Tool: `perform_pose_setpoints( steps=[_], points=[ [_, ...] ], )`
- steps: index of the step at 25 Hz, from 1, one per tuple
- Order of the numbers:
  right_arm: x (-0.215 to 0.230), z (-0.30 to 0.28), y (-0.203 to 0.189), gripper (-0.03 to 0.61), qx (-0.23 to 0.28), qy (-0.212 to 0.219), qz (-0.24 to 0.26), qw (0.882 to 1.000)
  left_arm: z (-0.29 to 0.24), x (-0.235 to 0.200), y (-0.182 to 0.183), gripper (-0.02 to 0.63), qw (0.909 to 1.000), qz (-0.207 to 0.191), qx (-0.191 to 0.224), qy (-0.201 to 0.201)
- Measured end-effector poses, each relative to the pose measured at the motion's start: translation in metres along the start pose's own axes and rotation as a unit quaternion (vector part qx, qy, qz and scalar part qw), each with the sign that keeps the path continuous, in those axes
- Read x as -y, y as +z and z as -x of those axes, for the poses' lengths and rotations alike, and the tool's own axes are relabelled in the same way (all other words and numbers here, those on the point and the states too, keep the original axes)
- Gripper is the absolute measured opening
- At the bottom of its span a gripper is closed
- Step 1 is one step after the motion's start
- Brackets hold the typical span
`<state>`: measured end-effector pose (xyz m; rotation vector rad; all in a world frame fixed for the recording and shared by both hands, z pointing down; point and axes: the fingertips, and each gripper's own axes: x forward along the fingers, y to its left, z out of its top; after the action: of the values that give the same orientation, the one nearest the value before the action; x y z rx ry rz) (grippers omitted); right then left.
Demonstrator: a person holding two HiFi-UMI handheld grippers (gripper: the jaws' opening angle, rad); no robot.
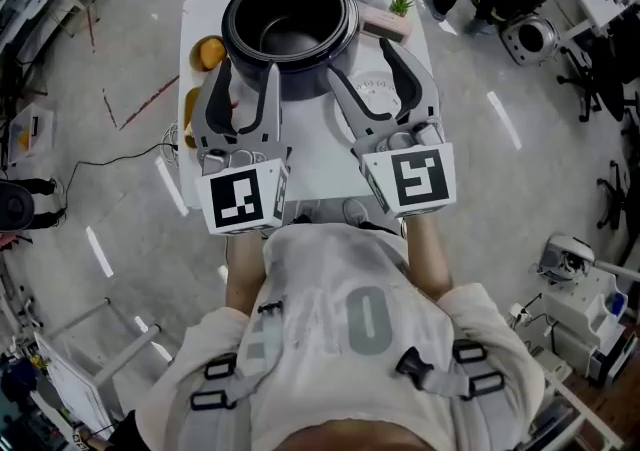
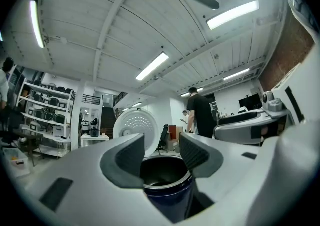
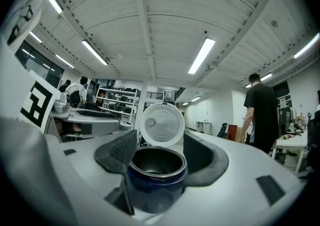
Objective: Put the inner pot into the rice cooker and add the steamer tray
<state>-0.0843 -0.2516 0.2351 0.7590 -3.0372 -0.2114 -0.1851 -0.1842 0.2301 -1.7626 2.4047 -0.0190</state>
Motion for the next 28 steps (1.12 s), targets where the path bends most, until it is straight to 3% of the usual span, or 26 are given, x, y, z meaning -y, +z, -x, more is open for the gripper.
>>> perform_pose_setpoints(
  steps=[7, 11, 15, 21, 25, 28],
  points=[
    [-0.001, 0.002, 0.008, 0.290, 0.005, 0.008, -0.009, 1.000, 0.002, 0.003, 0.007, 0.213, 0.9996, 0.027, 0.004, -0.007],
    [0.026, 0.007, -0.007, 0.288, -0.007, -0.009, -0.002, 1.000, -0.006, 0.017, -0.013, 0.213, 0.9988, 0.040, -0.023, -0.016],
    [0.073, 0.032, -0.064, 0.290, -0.074, -0.048, -0.004, 0.996, -0.008, 0.048, -0.067, 0.213, 0.9938, 0.051, -0.093, -0.034],
    [0.135, 0.067, -0.174, 0.288, -0.188, -0.086, -0.008, 0.978, -0.013, 0.096, -0.136, 0.213, 0.9816, 0.123, -0.134, -0.057],
    [0.147, 0.084, -0.256, 0.288, -0.239, -0.077, -0.060, 0.966, -0.010, 0.126, -0.216, 0.213, 0.9645, 0.162, -0.203, -0.050],
    [0.148, 0.096, -0.292, 0.288, -0.256, -0.065, -0.119, 0.957, -0.008, 0.148, -0.254, 0.213, 0.9532, 0.174, -0.243, -0.044]
  ],
)
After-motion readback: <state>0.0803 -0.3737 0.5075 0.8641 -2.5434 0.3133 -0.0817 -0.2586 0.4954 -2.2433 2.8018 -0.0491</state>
